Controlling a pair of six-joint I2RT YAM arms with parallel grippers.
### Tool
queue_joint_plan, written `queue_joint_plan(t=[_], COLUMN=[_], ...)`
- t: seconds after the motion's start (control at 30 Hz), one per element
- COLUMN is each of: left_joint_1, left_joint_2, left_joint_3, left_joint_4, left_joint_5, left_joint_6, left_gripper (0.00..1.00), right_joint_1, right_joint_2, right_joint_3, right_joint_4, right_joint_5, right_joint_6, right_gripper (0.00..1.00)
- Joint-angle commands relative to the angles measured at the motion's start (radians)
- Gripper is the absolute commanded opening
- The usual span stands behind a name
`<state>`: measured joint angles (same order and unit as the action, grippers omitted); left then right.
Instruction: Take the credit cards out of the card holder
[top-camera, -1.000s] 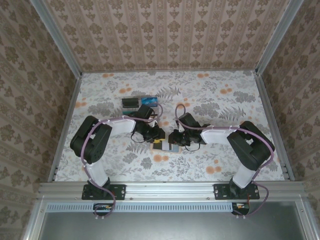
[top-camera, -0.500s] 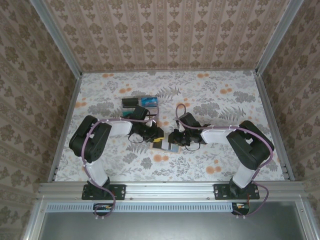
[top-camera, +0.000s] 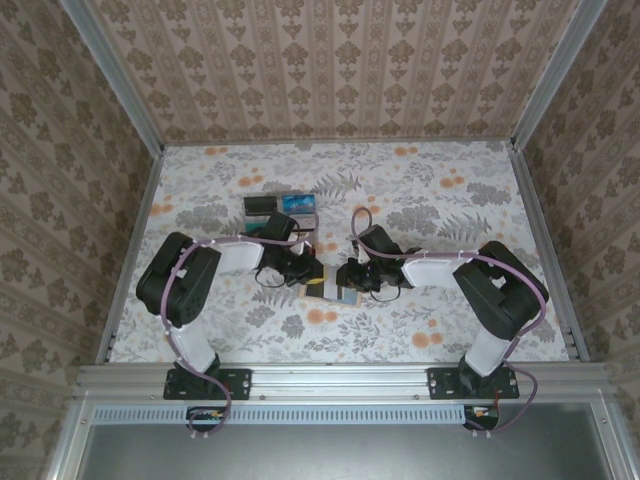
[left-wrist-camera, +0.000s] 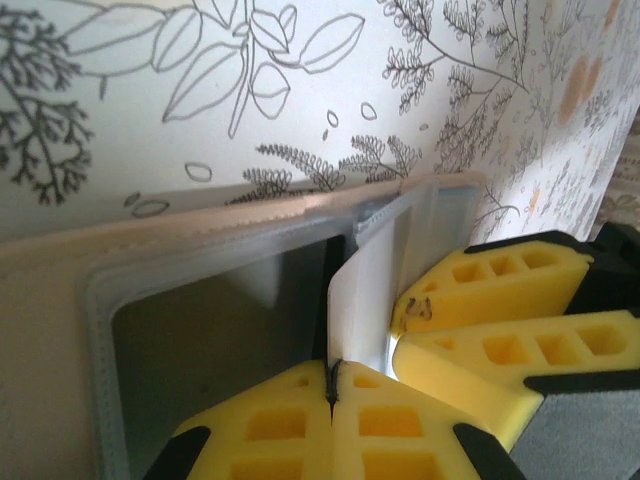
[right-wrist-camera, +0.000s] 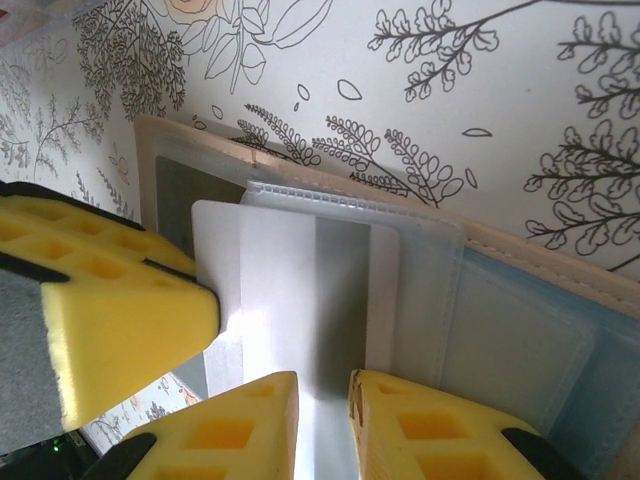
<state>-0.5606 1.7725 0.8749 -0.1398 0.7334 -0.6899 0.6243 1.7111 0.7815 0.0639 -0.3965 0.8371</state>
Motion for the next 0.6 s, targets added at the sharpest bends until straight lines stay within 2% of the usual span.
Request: queue_joint_plan(t=[0.0, 0.3, 0.37, 0.57], left_joint_1=[0.028, 0.097, 0.143, 0.198], left_joint_2=[-0.064, -0.204, -0.233, -0.331], left_joint_3=[0.029, 0.077, 0.086, 0.074], left_joint_4=[-0.135, -0.314, -0.322, -0.183], left_joint_5=[-0.043, -0.040, -0.026, 0.096], left_joint_6=[0.115, 0.236, 0.235, 0.097], left_gripper=[0.00, 0.00, 0.00, 0.00], right_joint_1=[-0.003, -0.005, -0.004, -0.025], right_joint_2=[-0.018, -0.117, -0.145, -0.147], right_joint_3=[-0.031, 0.019, 0.029, 0.058], right_joint_4=[-0.085, -0.090, -0.055, 0.143], right_joint_5=[0.060, 0.015, -0.015, -0.158], right_joint_6=[-0.015, -0.032, -0.024, 0.078], right_gripper=[0.26, 0.36, 0.40, 0.70])
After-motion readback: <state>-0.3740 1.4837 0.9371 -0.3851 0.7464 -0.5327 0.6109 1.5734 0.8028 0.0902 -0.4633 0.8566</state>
